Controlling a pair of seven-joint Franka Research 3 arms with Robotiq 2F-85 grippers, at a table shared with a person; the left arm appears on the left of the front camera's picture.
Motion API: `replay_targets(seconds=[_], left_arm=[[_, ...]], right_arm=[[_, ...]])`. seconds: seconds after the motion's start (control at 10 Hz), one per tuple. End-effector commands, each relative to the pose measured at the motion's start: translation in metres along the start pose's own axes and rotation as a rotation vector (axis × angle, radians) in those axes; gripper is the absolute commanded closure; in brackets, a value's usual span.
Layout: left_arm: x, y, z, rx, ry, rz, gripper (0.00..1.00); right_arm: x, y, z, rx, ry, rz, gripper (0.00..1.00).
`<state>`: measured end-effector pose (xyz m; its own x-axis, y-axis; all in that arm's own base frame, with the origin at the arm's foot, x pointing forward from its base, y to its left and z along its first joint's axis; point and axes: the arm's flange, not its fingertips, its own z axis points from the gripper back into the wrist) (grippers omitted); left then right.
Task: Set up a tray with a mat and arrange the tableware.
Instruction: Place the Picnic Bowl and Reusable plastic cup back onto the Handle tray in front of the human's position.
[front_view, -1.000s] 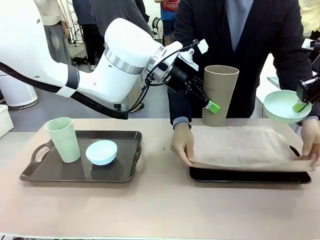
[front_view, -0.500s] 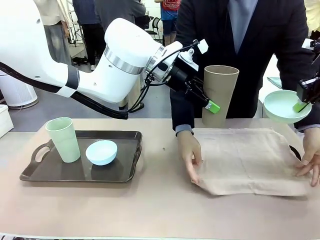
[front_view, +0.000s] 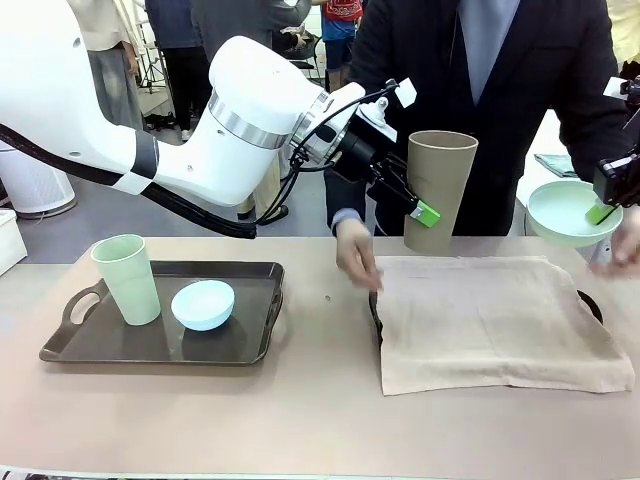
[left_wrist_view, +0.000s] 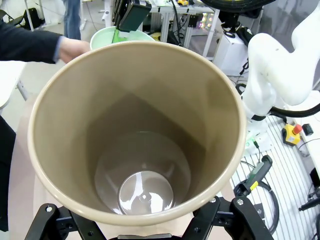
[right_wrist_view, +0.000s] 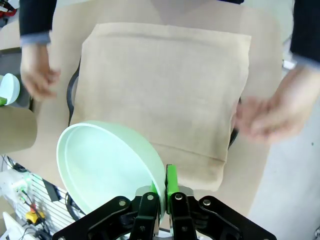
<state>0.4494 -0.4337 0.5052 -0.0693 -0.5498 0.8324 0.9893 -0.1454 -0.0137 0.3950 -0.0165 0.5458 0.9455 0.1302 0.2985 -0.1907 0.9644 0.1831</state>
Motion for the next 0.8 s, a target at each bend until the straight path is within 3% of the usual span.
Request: replay_targets(seconds=[0.0, 0.7], left_arm=[[0.0009, -0.0017, 0.0028, 0.004, 0.012, -0.01, 1.0], [0.0009, -0.0017, 0.0028, 0.004, 0.012, -0.01, 1.0]], right_arm=[[0.0018, 0.0005, 0.0002, -0.005, -0.011, 0.001, 1.0], [0.0018, 0.0005, 0.0002, -0.005, -0.011, 0.001, 1.0]])
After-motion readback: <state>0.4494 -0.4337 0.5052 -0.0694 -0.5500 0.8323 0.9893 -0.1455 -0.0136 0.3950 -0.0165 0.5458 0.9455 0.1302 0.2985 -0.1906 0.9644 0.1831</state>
